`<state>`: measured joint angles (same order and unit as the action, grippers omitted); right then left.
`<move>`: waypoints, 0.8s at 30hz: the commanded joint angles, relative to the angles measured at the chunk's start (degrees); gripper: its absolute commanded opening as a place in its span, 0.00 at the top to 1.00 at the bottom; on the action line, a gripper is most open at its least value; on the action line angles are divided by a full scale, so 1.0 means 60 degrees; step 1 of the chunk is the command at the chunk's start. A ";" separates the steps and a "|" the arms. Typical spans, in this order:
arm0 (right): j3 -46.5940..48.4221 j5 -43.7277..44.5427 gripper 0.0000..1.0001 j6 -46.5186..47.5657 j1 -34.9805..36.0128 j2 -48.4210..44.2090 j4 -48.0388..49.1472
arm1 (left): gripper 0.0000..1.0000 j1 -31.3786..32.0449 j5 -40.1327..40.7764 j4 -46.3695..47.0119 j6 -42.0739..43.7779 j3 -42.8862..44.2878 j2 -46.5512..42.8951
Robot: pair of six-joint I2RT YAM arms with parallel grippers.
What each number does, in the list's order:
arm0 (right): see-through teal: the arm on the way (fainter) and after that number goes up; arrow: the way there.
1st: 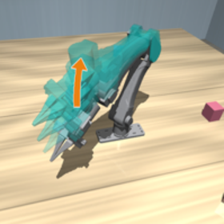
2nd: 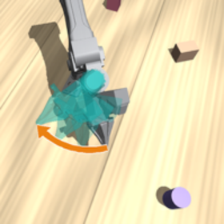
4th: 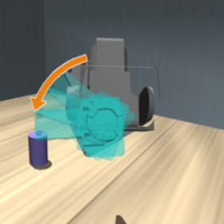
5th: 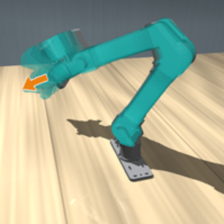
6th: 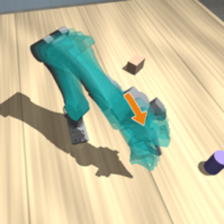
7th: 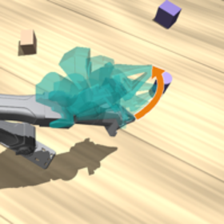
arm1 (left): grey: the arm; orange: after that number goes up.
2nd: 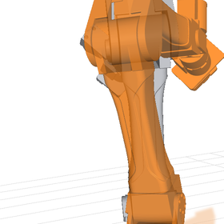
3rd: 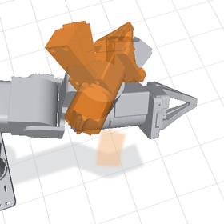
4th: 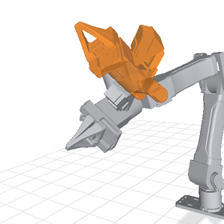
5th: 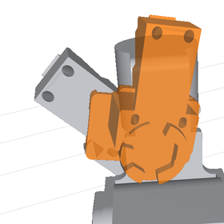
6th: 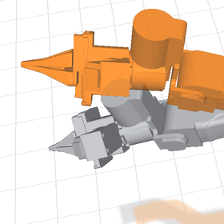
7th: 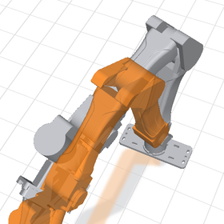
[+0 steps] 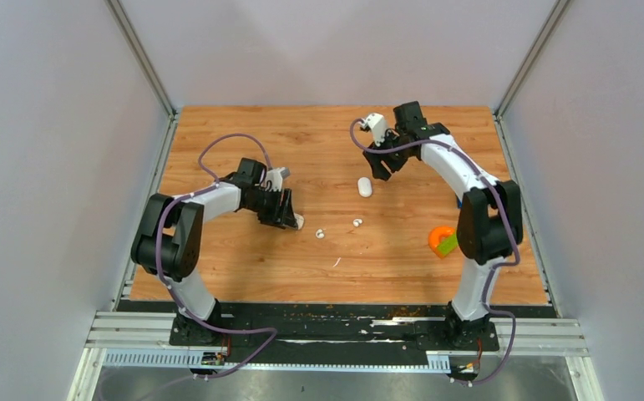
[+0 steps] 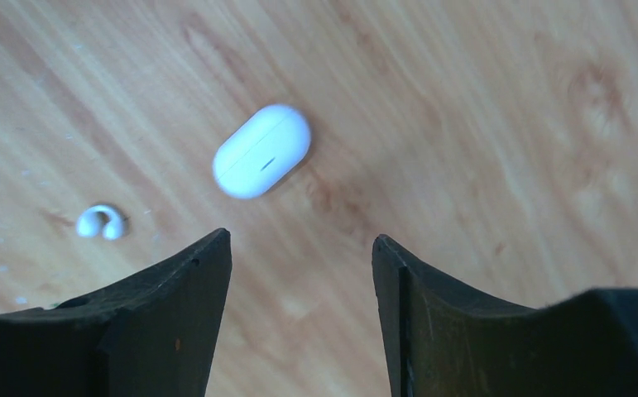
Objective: Insert the wireless bluetooth earbuds into the charging case
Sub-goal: Place the charging case at the center of the board, then pick up the charging case at the center of the board.
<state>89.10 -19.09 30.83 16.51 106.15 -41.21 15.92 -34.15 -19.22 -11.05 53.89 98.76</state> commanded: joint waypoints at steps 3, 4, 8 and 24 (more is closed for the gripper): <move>0.2270 -0.0492 0.37 0.3905 -0.0086 0.1894 -0.1177 | 0.29 -0.0188 0.0937 -0.2247 0.1398 0.0448 -0.1128; 0.2367 -0.0411 0.37 0.4281 -0.0099 0.2062 -0.1161 | 0.20 -0.0229 0.0890 -0.2776 0.1629 0.0556 -0.1270; 0.2392 -0.0257 0.36 0.5690 -0.0082 0.2637 -0.1256 | 0.00 -0.0281 0.0539 -0.3425 0.2673 0.0689 -0.2260; 0.2800 -0.0688 0.35 0.6876 0.0981 0.3730 -0.1276 | 0.00 -0.0294 0.1778 -0.2601 0.3051 0.0937 -0.5292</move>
<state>102.02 -20.51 70.30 21.76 126.65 -48.40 14.44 -22.90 -36.49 6.44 57.80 68.34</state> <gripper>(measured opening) 0.652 0.998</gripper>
